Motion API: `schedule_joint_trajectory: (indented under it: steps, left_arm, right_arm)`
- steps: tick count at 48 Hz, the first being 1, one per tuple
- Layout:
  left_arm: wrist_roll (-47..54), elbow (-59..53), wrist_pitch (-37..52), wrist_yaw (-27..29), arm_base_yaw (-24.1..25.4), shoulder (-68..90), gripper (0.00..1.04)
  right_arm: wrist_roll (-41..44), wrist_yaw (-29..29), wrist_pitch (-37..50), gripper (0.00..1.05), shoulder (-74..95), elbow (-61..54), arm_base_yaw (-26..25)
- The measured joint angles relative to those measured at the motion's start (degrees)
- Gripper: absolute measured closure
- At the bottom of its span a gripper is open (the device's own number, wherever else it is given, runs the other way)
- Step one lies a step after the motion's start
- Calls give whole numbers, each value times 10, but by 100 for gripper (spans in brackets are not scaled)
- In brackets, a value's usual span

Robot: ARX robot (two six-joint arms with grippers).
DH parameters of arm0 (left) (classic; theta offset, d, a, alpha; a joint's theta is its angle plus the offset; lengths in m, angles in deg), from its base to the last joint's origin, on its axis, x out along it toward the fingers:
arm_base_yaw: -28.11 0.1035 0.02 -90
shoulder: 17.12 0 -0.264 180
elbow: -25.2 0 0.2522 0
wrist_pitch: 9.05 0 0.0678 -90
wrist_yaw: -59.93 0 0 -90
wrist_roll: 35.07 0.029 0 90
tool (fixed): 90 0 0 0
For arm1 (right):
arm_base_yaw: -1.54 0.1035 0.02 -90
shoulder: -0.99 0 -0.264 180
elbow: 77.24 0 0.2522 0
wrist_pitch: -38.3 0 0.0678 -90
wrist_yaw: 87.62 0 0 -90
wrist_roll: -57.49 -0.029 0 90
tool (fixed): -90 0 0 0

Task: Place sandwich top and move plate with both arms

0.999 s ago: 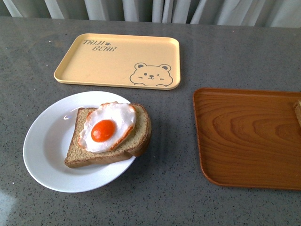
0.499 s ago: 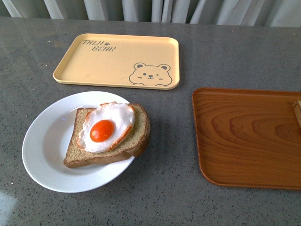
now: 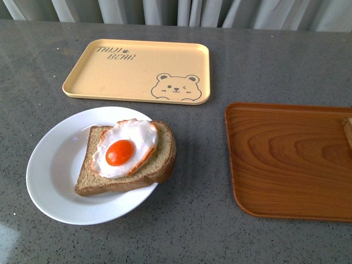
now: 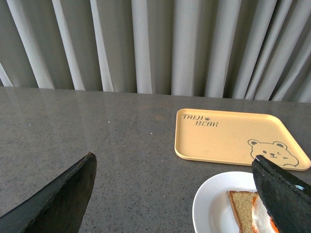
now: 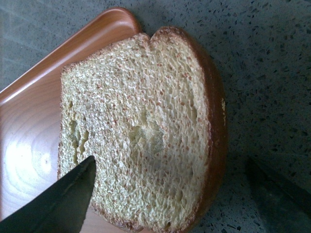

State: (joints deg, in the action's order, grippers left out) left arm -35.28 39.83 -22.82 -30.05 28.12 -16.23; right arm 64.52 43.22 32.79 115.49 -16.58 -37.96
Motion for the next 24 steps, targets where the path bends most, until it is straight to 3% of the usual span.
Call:
schedule_joint_trajectory:
  steps: [7, 24]
  left_arm:
    - [0, 0, 0, 0, 0, 0, 9]
    - [0, 0, 0, 0, 0, 0, 9]
  right_arm:
    - [-2, -2, -5, 46, 2, 0, 5]
    - [-23, 38, -46, 98, -32, 8, -5]
